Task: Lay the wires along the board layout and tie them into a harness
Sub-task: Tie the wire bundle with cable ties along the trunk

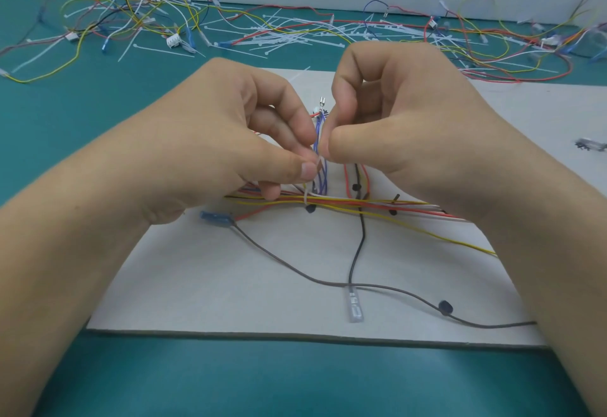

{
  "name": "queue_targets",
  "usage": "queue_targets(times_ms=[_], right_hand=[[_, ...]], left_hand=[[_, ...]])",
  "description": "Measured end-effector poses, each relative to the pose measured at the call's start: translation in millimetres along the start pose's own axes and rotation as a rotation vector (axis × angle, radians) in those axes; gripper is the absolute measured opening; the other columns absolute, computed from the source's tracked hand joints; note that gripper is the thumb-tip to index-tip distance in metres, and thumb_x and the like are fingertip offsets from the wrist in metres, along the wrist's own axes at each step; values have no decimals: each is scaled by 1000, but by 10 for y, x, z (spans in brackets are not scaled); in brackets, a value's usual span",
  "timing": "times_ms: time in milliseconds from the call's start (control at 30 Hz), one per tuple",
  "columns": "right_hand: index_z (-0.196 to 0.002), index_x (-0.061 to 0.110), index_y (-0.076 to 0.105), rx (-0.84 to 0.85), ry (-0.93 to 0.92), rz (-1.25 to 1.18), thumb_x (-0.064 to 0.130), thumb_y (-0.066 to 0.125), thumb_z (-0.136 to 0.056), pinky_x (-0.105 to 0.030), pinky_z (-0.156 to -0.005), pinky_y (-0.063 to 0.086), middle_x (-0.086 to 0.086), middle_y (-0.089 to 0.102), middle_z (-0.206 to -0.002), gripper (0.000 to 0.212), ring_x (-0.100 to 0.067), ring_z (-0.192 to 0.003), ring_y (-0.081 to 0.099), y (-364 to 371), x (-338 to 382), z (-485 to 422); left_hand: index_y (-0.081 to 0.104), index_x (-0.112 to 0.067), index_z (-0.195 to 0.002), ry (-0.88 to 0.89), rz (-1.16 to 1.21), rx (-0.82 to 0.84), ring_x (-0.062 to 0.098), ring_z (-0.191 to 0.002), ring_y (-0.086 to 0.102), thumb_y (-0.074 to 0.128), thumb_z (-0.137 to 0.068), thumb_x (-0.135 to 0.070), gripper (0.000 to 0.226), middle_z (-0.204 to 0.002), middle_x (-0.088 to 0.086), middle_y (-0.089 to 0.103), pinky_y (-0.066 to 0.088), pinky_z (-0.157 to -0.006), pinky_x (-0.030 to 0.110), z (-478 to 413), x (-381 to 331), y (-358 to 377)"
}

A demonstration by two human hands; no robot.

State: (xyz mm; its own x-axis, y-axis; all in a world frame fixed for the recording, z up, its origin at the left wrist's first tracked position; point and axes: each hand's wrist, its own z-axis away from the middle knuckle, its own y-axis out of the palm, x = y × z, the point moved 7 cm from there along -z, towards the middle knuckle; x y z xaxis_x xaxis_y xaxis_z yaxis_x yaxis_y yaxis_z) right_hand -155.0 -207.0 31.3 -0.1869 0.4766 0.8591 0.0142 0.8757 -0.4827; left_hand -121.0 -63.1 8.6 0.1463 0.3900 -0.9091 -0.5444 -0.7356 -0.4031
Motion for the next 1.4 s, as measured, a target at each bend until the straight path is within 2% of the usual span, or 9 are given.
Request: queue_targets(times_ms=[200,333,467,633,800,933,1067,1233,1400], right_hand=[[-75,14,52,-7,3,-6,5,66,-69,-64,-61,50,-31,68,-81,18,-50,-72,60,2,21,14],[-74,18,51,-21,9,-9,3,64,-70,-63,-58,48,-30,69,-80,21,-50,-69,58,-5,43,21],[-74,19,48,-41,13,-7,-4,65,-75,-59,-53,45,-27,70,-80,28,-47,-67,57,-31,53,28],[-75,18,46,-87,20,1,-8,65,-76,-51,-51,43,-32,68,-83,32,-44,-63,56,-68,81,35],[-76,19,45,-117,54,-23,-6,67,-76,-41,-49,42,-30,69,-83,33,-24,-59,47,-90,65,49],[-83,19,54,-34,149,-114,4,72,-70,-40,-54,43,-31,68,-85,27,-21,-53,50,-64,-12,58],[-99,13,63,47,210,-88,-2,75,-78,-37,-58,51,-22,74,-80,30,-17,-51,61,-38,-79,72],[-82,8,75,91,213,-17,2,78,-78,-38,-59,54,-7,75,-66,8,-16,-54,66,-12,-72,72],[-79,10,75,76,203,21,9,79,-82,-40,-57,50,-9,72,-65,4,-16,-53,64,6,-78,73]], left_hand=[[74,-18,-82,4,7,9,7,-49,62,89,-70,-8,21,-81,7,79,47,-43,18,-6,6,-7],[74,-21,-81,8,-24,31,9,-50,63,95,-62,-9,30,-83,7,79,47,-43,19,-5,17,4],[74,-21,-80,15,-31,35,9,-52,64,93,-68,-7,26,-83,7,79,48,-44,19,-20,36,4],[74,-21,-83,-13,-30,59,11,-55,66,90,-63,-18,26,-83,6,79,49,-45,21,-21,63,24],[74,-19,-83,-25,-45,80,8,-50,63,94,-67,-11,27,-79,6,78,49,-46,23,-13,74,39],[73,-19,-82,-21,-44,80,8,-50,64,89,-75,-5,22,-79,6,78,49,-46,22,-13,68,45],[74,-18,-84,-11,-42,69,8,-51,65,90,-72,-7,23,-78,6,78,48,-45,21,-14,61,34],[74,-20,-84,-4,-36,80,11,-57,67,88,-63,-19,26,-80,6,79,49,-46,22,-19,67,38],[73,-21,-85,-9,-24,88,12,-58,68,87,-63,-21,25,-81,5,79,50,-46,24,-20,80,39]])
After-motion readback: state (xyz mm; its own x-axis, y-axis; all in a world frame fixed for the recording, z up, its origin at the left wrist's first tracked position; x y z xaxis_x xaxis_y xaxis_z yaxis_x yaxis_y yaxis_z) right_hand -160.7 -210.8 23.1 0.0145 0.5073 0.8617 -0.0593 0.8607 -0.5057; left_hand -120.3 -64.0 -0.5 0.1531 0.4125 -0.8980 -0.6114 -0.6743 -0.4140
